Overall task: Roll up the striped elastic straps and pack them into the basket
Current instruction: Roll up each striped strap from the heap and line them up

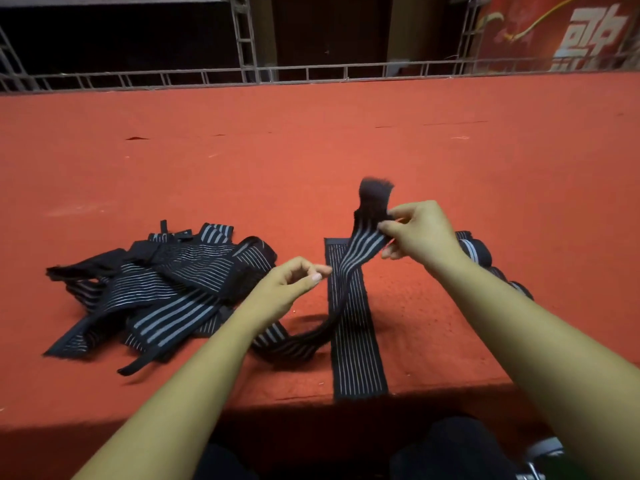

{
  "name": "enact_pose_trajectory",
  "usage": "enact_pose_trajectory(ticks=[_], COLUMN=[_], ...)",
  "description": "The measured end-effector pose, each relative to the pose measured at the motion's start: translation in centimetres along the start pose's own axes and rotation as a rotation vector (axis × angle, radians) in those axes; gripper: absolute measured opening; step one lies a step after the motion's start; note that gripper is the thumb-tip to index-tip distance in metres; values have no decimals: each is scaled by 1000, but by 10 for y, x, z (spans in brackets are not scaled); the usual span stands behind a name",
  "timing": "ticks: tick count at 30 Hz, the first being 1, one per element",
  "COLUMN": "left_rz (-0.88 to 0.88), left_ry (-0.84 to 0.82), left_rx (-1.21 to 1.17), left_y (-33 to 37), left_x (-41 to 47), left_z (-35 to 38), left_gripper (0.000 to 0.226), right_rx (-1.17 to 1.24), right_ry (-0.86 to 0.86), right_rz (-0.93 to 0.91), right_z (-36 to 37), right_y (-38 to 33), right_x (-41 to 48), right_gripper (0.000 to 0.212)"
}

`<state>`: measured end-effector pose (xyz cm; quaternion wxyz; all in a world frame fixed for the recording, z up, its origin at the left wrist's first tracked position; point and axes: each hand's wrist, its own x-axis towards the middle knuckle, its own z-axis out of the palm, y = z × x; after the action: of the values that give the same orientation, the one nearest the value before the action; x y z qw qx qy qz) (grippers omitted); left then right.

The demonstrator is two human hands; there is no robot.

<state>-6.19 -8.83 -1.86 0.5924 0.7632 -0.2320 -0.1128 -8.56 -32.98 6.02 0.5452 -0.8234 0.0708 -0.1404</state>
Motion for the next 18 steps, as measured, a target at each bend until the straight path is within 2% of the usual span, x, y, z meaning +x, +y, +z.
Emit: enact_pose_trajectory(ticks=[2, 4, 5, 9, 12, 15, 18], left_rz=[-3, -21, -29, -44, -70, -99, -74], left_ry=[-10, -53, -61, -98, -179, -160, -3], left_rx=[-90, -118, -139, -253, -249, -182, -127], left_y=[7, 9, 9, 6, 4, 15, 33], left_x=[3, 5, 5, 1, -2, -5, -1], left_z=[7, 16, 21, 27, 24, 24, 26], left_gripper=[28, 54, 57, 39, 37, 35, 28], right_rx=[-51, 92, 182, 444, 458, 406, 275], right_ry=[-182, -312, -342, -293, -166, -114, -156], right_rz=[-15, 16, 48, 197, 247, 259, 167], right_z=[5, 12, 13, 7, -5, -8, -1], right_y=[-3, -9, -11, -16, -12, -5, 2], right_x=[-9, -17, -18, -6, 5, 5, 0], right_gripper=[4, 10, 16, 41, 51, 48, 35])
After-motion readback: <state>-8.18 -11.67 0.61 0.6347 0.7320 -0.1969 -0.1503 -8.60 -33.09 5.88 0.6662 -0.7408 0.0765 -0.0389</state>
